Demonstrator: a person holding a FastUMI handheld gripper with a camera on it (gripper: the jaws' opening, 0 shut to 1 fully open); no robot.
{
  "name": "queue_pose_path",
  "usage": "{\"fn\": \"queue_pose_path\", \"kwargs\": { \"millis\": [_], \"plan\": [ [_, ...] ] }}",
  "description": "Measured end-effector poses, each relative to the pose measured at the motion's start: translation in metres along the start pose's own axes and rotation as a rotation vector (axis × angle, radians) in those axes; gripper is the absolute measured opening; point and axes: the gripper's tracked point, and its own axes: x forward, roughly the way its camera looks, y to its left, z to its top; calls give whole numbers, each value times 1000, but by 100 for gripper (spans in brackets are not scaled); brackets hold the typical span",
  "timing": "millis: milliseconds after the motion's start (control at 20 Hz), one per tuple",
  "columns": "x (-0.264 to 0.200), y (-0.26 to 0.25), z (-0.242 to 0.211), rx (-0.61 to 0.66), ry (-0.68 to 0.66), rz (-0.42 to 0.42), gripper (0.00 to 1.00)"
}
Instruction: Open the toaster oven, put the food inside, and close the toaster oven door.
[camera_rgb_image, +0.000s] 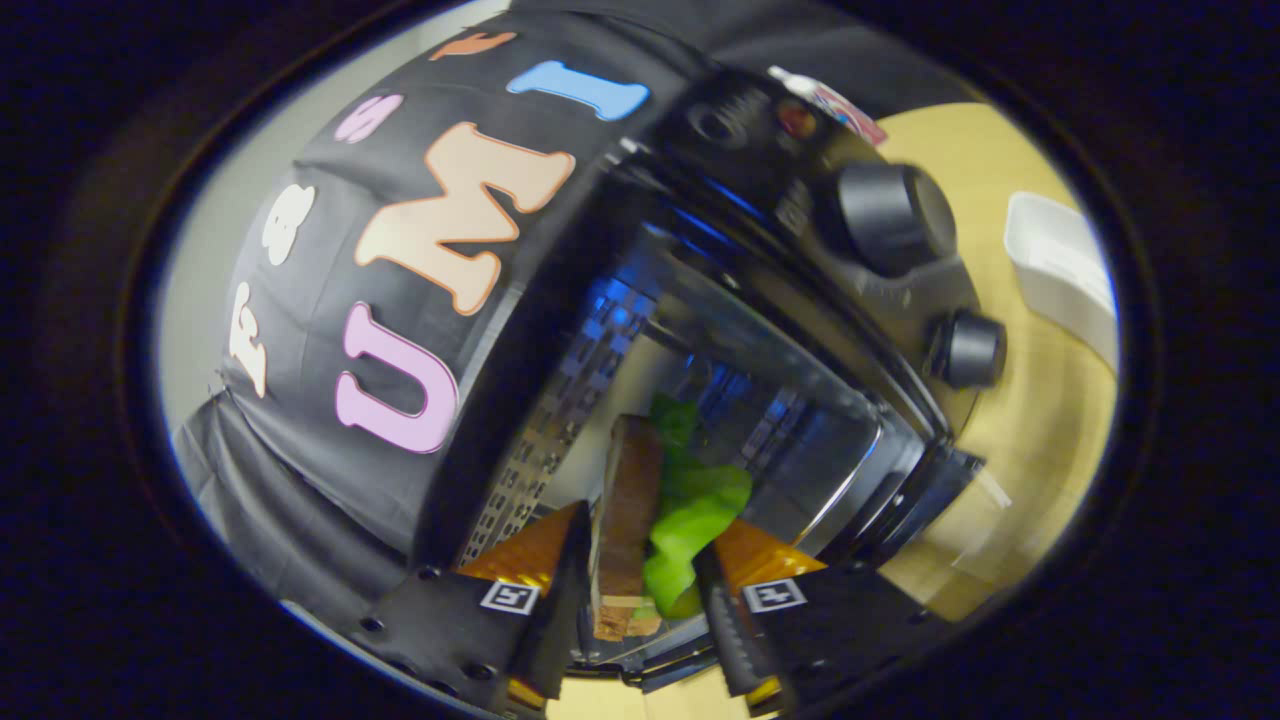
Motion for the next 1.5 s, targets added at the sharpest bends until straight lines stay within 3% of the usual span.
{"fn": "queue_pose_path", "kwargs": {
  "millis": [400,1050,1500],
  "plan": [
    [-15,-11,13,-316,-64,-92,96],
    [-108,-26,7,-625,-57,-199,99],
    [-202,-52,-44,-809,52,-283,100]
  ]
}}
